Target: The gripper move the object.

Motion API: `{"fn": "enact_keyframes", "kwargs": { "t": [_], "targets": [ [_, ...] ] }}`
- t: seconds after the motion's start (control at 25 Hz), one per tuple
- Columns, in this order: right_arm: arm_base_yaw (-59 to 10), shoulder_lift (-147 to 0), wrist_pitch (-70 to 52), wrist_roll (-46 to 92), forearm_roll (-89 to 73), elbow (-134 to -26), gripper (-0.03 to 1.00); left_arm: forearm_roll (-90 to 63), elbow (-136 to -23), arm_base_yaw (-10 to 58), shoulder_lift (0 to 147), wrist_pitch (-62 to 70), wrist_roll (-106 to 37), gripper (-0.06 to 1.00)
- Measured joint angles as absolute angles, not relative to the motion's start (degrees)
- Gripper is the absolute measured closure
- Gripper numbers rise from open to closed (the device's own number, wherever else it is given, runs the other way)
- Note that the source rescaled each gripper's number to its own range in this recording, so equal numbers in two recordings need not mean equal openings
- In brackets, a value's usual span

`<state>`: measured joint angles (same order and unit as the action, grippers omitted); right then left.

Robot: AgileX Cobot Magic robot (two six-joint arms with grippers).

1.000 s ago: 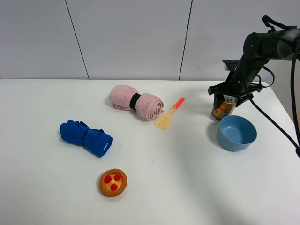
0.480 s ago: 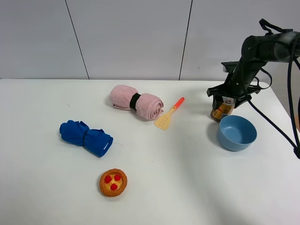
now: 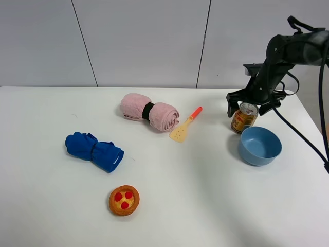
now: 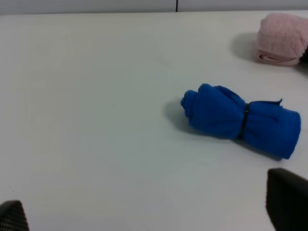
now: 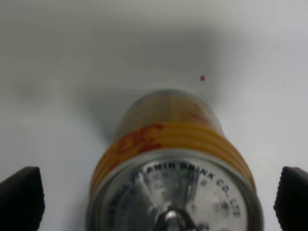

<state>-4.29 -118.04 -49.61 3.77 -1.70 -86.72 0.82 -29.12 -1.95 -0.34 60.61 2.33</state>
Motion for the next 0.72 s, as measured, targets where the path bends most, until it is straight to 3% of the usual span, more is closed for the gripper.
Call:
{"fn": "enact_keyframes", "kwargs": {
  "t": [0.36,0.72],
  "targets": [
    [-11.6,-94.7,-46.1,2.2,-5.1,-86.7,0.05,0.8,-29.1,-1.9,-0.3,60.6,2.3,-0.06],
    [-12.8,-71.2,-47.5,-0.3,-4.2,-80.2,0.04,0.8,-29.1,-1.9,-0.3,60.6,2.3,-0.06]
  ]
}}
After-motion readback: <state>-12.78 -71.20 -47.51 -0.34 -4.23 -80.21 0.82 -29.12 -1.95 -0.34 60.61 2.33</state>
